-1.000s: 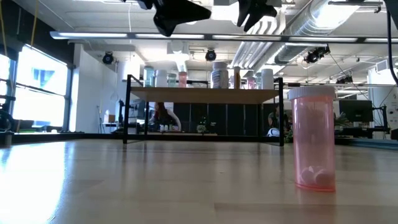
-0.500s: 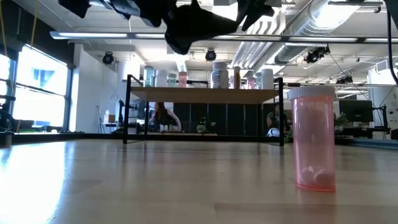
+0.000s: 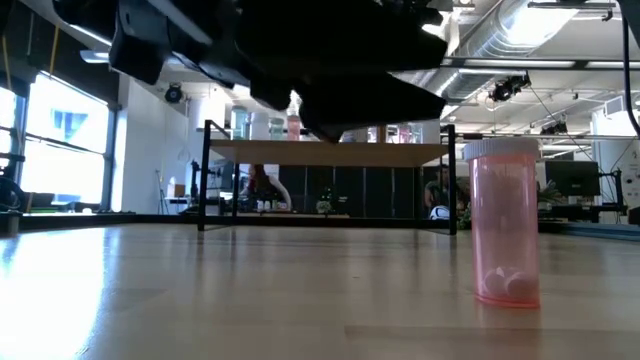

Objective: Pick and place medicine bottles onto shelf by color
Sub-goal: Put the pink pill bottle on the shelf

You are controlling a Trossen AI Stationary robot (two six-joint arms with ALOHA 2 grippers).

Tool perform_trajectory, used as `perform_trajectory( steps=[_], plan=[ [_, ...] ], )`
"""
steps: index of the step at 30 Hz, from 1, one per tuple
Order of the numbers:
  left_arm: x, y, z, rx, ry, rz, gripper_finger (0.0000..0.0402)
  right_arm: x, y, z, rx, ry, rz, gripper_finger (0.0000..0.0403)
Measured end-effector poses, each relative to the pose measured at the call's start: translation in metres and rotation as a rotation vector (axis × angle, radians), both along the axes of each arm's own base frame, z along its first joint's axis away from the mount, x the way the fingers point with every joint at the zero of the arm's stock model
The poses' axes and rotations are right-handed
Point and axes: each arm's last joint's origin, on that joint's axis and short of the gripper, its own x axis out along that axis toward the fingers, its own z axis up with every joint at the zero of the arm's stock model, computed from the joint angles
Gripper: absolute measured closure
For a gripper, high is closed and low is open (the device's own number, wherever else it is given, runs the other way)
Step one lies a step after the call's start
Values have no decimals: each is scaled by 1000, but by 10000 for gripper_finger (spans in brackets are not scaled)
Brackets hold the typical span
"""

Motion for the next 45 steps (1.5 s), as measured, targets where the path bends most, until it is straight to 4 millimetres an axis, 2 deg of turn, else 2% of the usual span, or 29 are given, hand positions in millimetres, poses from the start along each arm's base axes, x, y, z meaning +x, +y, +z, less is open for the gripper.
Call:
perform_trajectory(
  steps=[11,21,31,45],
  plan=[
    [26,-11,-26,42,17,-27,138,0,0,0,7,-6,-15,249],
    [30,-12,-28,75,16,-40,142,0,0,0,7,-1,-17,249],
    [29,-12,-29,85,31,-48,184,0,0,0,7,-1,-17,249],
    [29,-13,-29,91,22,-99,270,0,0,0,7,-1,-16,249]
  ],
)
